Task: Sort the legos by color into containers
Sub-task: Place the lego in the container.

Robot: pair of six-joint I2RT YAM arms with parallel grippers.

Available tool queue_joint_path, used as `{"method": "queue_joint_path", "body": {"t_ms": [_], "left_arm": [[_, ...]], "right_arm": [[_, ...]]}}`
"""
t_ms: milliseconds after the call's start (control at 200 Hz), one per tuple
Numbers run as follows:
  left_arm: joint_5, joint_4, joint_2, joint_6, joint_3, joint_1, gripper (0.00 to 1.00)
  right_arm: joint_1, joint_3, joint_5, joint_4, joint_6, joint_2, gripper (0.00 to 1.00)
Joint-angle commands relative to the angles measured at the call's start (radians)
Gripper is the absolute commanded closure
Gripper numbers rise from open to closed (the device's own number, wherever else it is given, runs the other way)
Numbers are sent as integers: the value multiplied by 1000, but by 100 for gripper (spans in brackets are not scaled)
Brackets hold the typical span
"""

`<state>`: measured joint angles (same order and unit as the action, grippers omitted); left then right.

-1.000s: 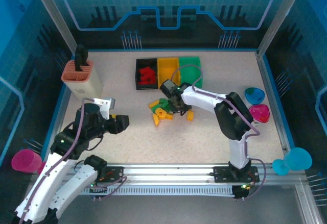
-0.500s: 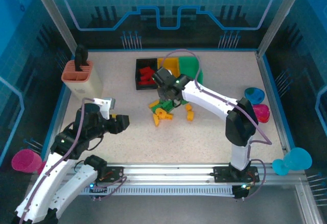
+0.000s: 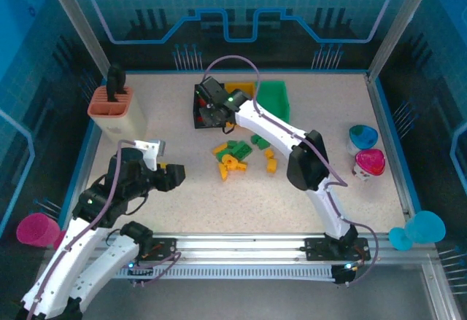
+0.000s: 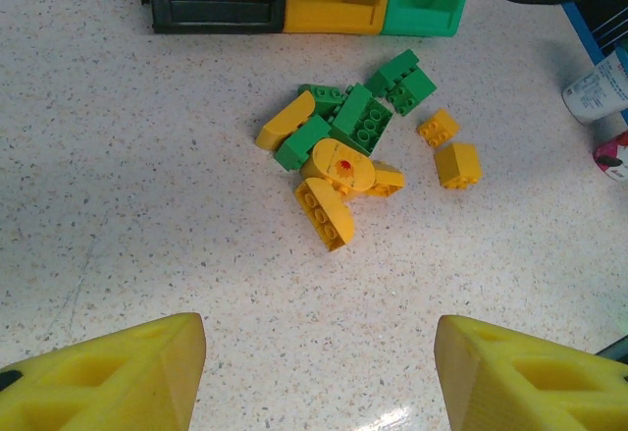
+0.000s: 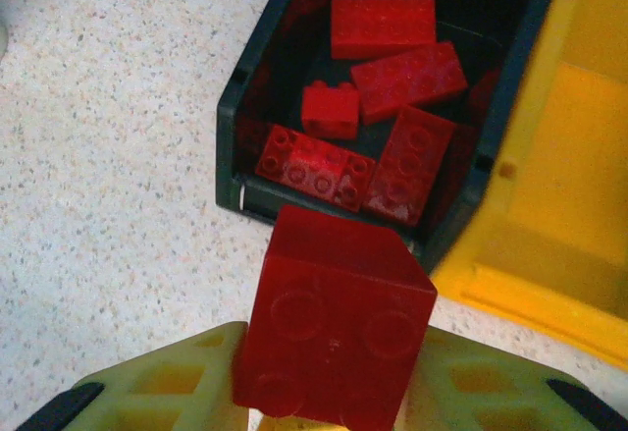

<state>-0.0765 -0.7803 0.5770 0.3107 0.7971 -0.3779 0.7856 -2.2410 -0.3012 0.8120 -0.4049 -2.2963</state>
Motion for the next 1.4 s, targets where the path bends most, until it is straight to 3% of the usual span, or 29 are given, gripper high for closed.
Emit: {"method": "queue_joint_path", "body": {"t_ms": [0,460,940,1070,1201,1396], "left_arm": [[-5,7,1,-21,-6,-8,35],[-6,9,-3,-19,-8,-9,36],[-2,7,-12,-19,-7,-14,36],[0,7,-11,-19,-9,-16,36],[4,6,-11,-18,-10,-20,35],[10,4,-1,-18,-10,-21,35]], "right_arm": [[-21,-90,37,29,18,-76,60],[-46,-212,48,-31,-6,-206,58],[-48,-291,-22,-75,-45,-308,57],[-49,-296,-24,-80,-49,-311,51],[-44,-275,-9,-85,-41,-275,31],[-19,-166,-25,-144,-9,-100,29]]}}
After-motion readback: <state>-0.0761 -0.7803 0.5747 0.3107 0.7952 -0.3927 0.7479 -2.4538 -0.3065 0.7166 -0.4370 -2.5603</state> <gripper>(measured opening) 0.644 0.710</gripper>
